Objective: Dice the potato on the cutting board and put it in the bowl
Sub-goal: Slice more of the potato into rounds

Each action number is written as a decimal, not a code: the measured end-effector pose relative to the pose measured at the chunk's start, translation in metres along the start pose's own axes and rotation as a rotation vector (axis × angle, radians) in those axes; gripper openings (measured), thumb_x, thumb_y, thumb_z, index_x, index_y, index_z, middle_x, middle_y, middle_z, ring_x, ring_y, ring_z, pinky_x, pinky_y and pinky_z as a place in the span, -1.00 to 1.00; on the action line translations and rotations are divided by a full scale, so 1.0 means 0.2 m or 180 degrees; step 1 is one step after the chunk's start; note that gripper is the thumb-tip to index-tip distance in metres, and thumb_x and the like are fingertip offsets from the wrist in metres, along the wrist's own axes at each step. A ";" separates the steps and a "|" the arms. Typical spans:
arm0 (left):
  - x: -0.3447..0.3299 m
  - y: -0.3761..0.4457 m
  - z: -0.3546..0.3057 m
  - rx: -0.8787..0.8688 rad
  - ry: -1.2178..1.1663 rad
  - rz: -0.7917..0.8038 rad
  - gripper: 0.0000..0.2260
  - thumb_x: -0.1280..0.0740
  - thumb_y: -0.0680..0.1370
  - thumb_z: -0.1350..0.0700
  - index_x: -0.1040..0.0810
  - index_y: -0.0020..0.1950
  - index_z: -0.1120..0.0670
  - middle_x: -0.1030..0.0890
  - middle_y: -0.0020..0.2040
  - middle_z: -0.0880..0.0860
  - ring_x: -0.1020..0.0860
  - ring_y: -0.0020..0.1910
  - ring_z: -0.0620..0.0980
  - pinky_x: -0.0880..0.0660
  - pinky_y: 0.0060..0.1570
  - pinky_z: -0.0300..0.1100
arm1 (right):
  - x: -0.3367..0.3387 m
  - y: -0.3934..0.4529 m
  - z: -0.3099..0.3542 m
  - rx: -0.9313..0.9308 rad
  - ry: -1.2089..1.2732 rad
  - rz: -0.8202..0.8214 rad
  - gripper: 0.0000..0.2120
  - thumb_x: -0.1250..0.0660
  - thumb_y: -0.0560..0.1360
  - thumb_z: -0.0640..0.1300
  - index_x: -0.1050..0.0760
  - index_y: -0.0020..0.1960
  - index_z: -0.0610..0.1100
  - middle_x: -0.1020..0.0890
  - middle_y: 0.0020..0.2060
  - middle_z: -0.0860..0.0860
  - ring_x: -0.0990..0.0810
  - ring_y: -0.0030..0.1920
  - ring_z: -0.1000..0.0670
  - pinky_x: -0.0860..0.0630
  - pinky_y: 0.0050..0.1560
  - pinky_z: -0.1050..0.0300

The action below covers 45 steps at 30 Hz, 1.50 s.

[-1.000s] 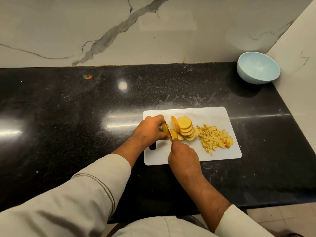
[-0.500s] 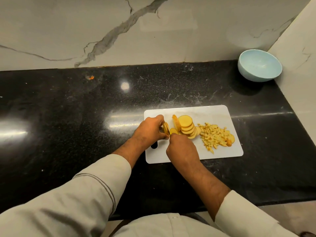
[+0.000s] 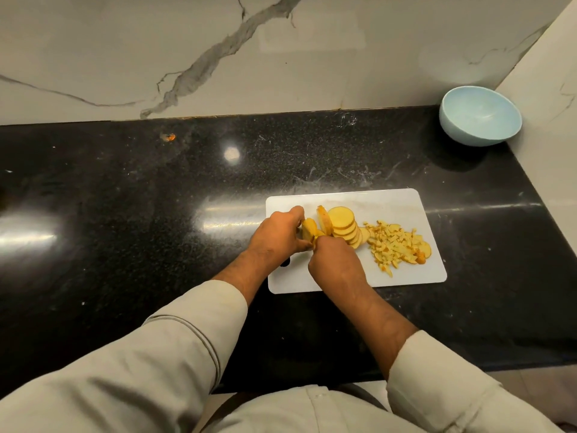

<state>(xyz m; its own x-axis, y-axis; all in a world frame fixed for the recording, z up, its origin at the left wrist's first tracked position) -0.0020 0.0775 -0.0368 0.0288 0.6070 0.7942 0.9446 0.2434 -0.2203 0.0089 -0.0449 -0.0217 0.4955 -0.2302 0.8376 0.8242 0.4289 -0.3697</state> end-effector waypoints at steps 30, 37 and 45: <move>0.01 0.02 0.04 -0.1148 0.0883 -0.0175 -0.51 -0.42 0.49 0.00 -0.46 0.40 0.07 -0.43 0.40 0.06 -0.46 0.34 0.02 -0.46 0.23 -0.08 | -0.17 0.00 -0.07 0.0326 -0.0241 -0.0324 -0.77 -0.14 0.58 -0.24 -0.42 0.21 -0.20 -0.63 -0.07 -0.13 -0.62 -0.11 -0.16 -0.34 -0.26 0.08; 0.00 -0.03 0.03 -0.1239 0.0930 -0.0297 -0.53 -0.41 0.50 -0.04 -0.49 0.37 0.08 -0.46 0.38 0.06 -0.52 0.28 0.05 -0.54 0.10 -0.05 | -0.19 -0.03 -0.10 0.0305 -0.0310 -0.0328 -0.71 -0.09 0.61 -0.23 -0.36 0.31 -0.19 -0.63 -0.03 -0.13 -0.62 -0.07 -0.16 -0.34 -0.24 0.09; -0.04 -0.10 0.04 -0.1233 0.0487 -0.0590 -0.56 -0.50 0.44 0.09 -0.56 0.29 0.15 -0.56 0.27 0.15 -0.60 0.16 0.15 -0.59 0.02 0.04 | -0.27 -0.27 -0.24 0.0395 -0.0663 -0.0076 -0.58 -0.05 0.61 -0.19 -0.15 0.46 -0.16 -0.60 0.01 -0.07 -0.62 -0.06 -0.11 -0.45 -0.17 0.04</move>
<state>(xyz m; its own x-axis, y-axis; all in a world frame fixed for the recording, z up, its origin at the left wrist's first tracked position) -0.0245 0.0742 -0.0434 -0.1317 0.4540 0.8812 0.9902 0.0188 0.1383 -0.0492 -0.0986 -0.0658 0.3983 -0.0621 0.9151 0.7887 0.5326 -0.3071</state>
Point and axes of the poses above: each hand's wrist, its own y-axis towards the middle knuckle, its own x-axis out of the back of the hand, z = x × y, the point moved 4 cm from there along y, towards the middle knuckle
